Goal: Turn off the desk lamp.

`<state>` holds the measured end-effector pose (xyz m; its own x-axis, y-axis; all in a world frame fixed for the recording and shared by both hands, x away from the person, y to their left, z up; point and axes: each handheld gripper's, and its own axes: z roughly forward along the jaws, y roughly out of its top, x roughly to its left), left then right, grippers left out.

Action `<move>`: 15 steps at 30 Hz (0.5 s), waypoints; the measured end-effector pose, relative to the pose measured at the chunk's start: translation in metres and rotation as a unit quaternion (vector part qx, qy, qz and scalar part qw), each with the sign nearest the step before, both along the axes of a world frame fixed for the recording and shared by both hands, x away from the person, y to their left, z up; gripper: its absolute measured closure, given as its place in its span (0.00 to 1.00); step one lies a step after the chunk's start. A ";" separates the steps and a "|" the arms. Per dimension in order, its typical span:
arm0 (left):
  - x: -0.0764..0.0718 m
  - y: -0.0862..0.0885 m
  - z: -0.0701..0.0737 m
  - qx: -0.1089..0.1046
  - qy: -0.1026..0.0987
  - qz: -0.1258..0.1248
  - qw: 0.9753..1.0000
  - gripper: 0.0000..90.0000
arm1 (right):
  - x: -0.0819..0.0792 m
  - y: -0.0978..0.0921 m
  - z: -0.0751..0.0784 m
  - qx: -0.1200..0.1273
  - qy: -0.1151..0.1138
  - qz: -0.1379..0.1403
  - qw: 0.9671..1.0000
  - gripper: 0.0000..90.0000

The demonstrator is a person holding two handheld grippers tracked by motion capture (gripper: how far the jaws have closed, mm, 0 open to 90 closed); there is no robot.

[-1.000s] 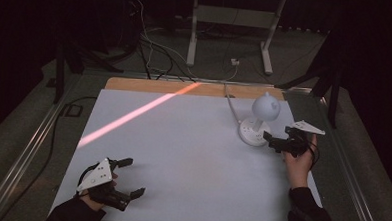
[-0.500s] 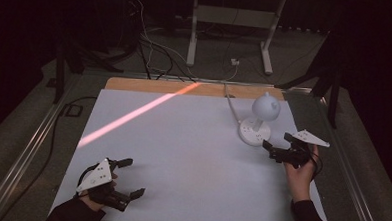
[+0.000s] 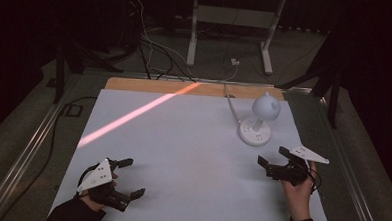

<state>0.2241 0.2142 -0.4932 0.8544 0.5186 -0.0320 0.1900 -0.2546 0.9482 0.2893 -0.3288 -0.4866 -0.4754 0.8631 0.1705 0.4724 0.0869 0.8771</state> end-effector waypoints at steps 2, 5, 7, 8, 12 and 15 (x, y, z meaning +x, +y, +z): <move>0.000 0.000 0.000 -0.001 0.000 0.000 1.000 0.01 | -0.005 0.004 -0.001 0.006 0.005 0.007 1.000 0.00; 0.000 0.000 0.000 0.000 0.000 0.000 1.000 0.01 | -0.011 0.011 -0.004 0.002 0.014 0.023 1.000 0.00; 0.000 0.000 0.000 0.000 0.000 0.000 1.000 0.01 | -0.015 0.015 -0.005 0.005 0.019 0.035 0.999 0.00; 0.000 0.000 0.000 -0.001 0.000 0.000 1.000 0.01 | -0.017 0.018 -0.006 0.001 0.019 0.041 0.999 0.00; 0.000 0.000 0.000 0.000 0.000 0.000 1.000 0.01 | -0.023 0.025 -0.010 -0.010 0.027 0.065 0.997 0.00; 0.000 0.000 0.000 -0.001 0.000 0.000 1.000 0.01 | -0.026 0.030 -0.012 -0.022 0.019 0.091 0.995 0.00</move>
<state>0.2243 0.2140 -0.4934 0.8547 0.5180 -0.0335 0.1900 -0.2520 0.9489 0.2635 -0.2992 -0.4988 -0.6191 0.7697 0.1557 0.4783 0.2123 0.8521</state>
